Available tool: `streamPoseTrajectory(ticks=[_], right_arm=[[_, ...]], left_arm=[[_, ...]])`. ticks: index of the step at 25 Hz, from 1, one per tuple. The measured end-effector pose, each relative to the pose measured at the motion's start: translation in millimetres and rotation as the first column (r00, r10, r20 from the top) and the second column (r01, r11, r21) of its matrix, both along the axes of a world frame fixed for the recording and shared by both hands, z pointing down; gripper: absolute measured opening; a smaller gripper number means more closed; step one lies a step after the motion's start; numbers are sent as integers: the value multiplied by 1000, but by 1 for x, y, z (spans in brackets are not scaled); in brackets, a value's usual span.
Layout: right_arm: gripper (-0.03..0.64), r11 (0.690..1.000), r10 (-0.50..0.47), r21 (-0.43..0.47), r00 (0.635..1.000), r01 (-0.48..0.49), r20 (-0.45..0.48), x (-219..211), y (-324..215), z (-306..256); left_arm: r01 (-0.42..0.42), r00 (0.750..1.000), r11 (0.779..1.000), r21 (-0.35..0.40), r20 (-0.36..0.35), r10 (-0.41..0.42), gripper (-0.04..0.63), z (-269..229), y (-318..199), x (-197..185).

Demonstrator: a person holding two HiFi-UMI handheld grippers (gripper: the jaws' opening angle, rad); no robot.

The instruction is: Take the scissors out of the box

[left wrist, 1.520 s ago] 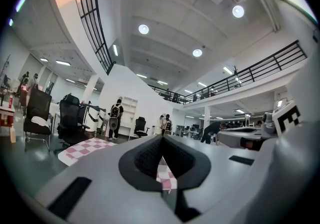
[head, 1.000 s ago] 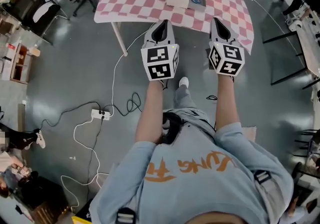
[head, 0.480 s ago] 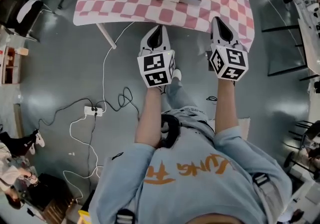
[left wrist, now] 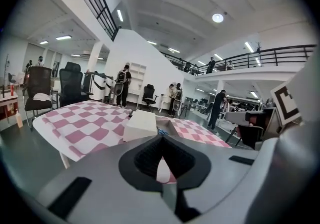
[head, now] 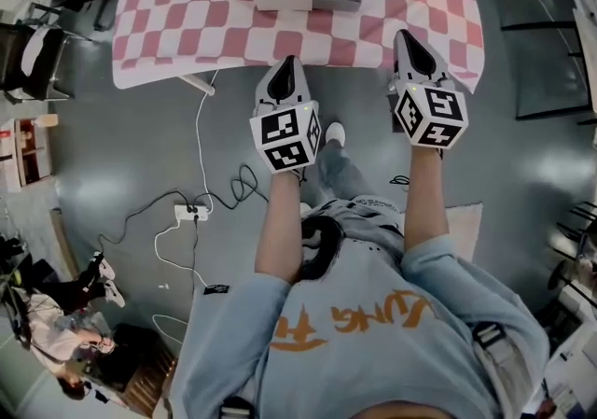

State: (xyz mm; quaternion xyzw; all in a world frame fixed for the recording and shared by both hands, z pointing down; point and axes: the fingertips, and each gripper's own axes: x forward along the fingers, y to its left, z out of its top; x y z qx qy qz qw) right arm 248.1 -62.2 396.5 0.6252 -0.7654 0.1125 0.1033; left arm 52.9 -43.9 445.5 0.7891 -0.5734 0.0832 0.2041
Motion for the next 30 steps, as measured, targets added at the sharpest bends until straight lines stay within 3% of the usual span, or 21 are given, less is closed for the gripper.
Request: streamPoseTrajectory(ticks=[9,14,30], right_arm=[[-3,1000,9,-15,999,-8,54,49,-85,-7],[-5,1000,4,-15,998,-3,66,59,-103,-10],[-3,995,-45,-89,999,48,28,35,-168,-7]], left_arm=[[5,1000,1000,23,15,-5,17,-23,-78,48],[32,999,999,14,29,-33,17,-24,-97,46],[-66,998,996,61,0,66,17,-43,-188,60]])
